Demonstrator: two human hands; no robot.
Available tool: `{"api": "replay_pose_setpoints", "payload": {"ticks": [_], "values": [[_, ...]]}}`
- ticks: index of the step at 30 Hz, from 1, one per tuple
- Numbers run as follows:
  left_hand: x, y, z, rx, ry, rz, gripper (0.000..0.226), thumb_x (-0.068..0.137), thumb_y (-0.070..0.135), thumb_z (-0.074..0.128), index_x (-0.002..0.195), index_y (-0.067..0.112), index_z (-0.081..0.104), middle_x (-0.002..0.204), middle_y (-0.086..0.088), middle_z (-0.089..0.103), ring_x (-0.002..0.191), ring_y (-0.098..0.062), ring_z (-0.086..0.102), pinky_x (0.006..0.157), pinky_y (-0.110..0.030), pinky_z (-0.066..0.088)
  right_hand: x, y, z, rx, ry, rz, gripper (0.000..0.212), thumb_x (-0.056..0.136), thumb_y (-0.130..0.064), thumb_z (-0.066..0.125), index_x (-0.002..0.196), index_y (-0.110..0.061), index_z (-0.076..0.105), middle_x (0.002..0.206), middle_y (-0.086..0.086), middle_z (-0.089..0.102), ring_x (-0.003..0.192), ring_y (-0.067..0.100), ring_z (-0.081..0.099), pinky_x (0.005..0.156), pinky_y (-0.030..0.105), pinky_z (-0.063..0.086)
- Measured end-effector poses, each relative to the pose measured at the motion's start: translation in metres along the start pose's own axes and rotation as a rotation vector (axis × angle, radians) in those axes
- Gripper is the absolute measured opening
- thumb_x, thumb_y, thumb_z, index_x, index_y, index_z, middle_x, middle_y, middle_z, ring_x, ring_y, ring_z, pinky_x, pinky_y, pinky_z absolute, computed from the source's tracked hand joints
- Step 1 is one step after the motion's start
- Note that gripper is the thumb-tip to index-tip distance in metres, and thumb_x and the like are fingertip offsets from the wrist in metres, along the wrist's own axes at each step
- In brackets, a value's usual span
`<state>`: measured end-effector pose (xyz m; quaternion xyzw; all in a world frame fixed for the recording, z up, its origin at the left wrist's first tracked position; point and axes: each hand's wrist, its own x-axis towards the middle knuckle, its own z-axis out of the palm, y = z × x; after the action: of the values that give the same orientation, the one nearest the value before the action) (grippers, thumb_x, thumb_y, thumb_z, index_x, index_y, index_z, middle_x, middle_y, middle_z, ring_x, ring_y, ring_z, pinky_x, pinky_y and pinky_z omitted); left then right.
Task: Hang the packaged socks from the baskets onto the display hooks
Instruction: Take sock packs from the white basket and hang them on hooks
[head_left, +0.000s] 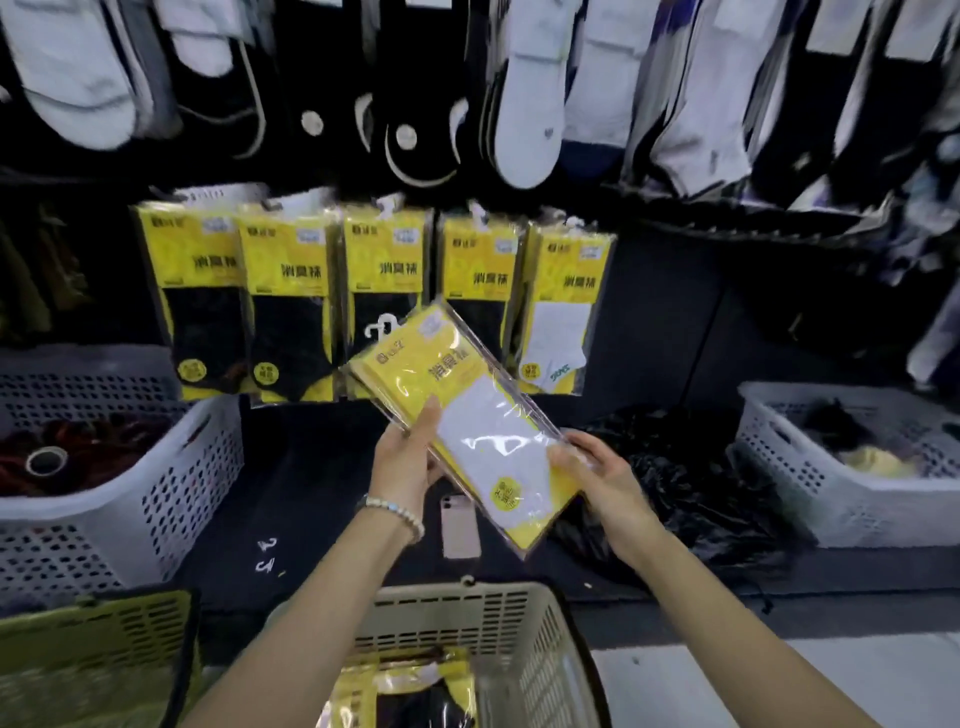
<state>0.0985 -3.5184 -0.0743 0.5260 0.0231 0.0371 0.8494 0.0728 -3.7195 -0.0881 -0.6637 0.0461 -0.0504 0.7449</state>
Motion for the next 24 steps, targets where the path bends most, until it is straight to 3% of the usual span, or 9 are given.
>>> {"api": "replay_pose_setpoints", "payload": {"ticks": [5,10,14,16,17,18,19,21,24], "values": [[0.01,0.061,0.027,0.211,-0.097,0.205,0.018,0.083,0.037,0.064,0.098,0.027,0.065,0.097,0.009,0.073,0.09,-0.009,0.069,0.081,-0.033,0.054,0.024,-0.077,0.03,-0.115,-0.021,-0.235,0.036,0.087,-0.031,0.068,0.12,-0.019,0.062,0.082,-0.015,0.07,0.062,0.003,0.063,0.053,0.013,0.045],[0.019,0.094,0.045,0.411,-0.138,0.322,0.017,0.081,0.041,0.065,0.096,0.036,0.064,0.098,0.005,0.072,0.093,-0.019,0.068,0.084,-0.044,0.054,0.036,-0.13,0.054,-0.06,-0.026,-0.393,0.034,0.086,-0.027,0.068,0.119,-0.022,0.061,0.104,-0.012,0.066,0.093,-0.001,0.063,0.075,0.01,0.052],[0.028,0.1,0.059,0.435,-0.15,0.354,0.031,0.065,0.047,0.073,0.091,0.037,0.062,0.086,0.018,0.071,0.084,-0.002,0.067,0.067,-0.019,0.054,0.045,-0.141,0.059,-0.061,0.019,-0.401,0.025,0.083,-0.025,0.072,0.106,-0.017,0.065,0.101,0.011,0.067,0.1,0.013,0.064,0.081,0.025,0.052],[0.033,0.099,0.065,0.439,-0.151,0.35,0.034,0.061,0.045,0.076,0.09,0.036,0.059,0.076,0.026,0.068,0.074,0.009,0.064,0.056,-0.008,0.049,0.05,-0.138,0.055,-0.036,0.019,-0.359,0.024,0.082,-0.029,0.072,0.099,-0.014,0.063,0.115,0.008,0.047,0.108,0.01,0.043,0.086,0.033,0.051],[0.036,0.098,0.067,0.451,-0.151,0.352,0.034,0.061,0.046,0.075,0.089,0.036,0.059,0.074,0.026,0.068,0.071,0.011,0.063,0.053,-0.006,0.047,0.053,-0.136,0.051,-0.015,0.001,-0.334,0.027,0.08,-0.033,0.072,0.096,-0.012,0.065,0.106,0.017,0.06,0.103,0.019,0.06,0.084,0.034,0.051],[0.039,0.096,0.068,0.469,-0.155,0.356,0.034,0.061,0.051,0.072,0.088,0.035,0.059,0.075,0.023,0.068,0.07,0.011,0.063,0.053,-0.005,0.046,0.058,-0.131,0.046,0.002,-0.017,-0.309,0.037,0.079,-0.036,0.072,0.095,-0.004,0.065,0.076,0.003,0.059,0.074,0.011,0.058,0.08,0.034,0.049],[0.042,0.094,0.069,0.49,-0.159,0.362,0.037,0.06,0.058,0.066,0.088,0.034,0.06,0.078,0.02,0.069,0.07,0.009,0.064,0.054,-0.006,0.047,0.062,-0.128,0.042,0.02,-0.021,-0.276,0.044,0.079,-0.038,0.071,0.095,0.002,0.064,0.082,-0.004,0.052,0.078,0.01,0.046,0.077,0.033,0.047],[0.047,0.09,0.07,0.524,-0.164,0.363,0.044,0.064,0.066,0.054,0.085,0.029,0.064,0.073,0.015,0.069,0.063,0.002,0.063,0.054,-0.008,0.047,0.07,-0.119,0.031,0.084,-0.021,-0.212,0.035,0.081,-0.034,0.071,0.096,-0.002,0.067,0.09,0.006,0.07,0.082,0.018,0.064,0.075,0.026,0.051],[0.056,0.088,0.073,0.568,-0.125,0.374,0.047,0.073,0.063,0.049,0.06,0.018,0.045,0.037,0.014,0.035,0.034,-0.002,0.033,0.039,-0.007,0.029,0.084,-0.109,0.01,0.159,-0.015,-0.131,0.026,0.087,-0.027,0.067,0.105,-0.008,0.066,0.097,0.005,0.073,0.085,0.018,0.068,0.079,0.033,0.053]]}}
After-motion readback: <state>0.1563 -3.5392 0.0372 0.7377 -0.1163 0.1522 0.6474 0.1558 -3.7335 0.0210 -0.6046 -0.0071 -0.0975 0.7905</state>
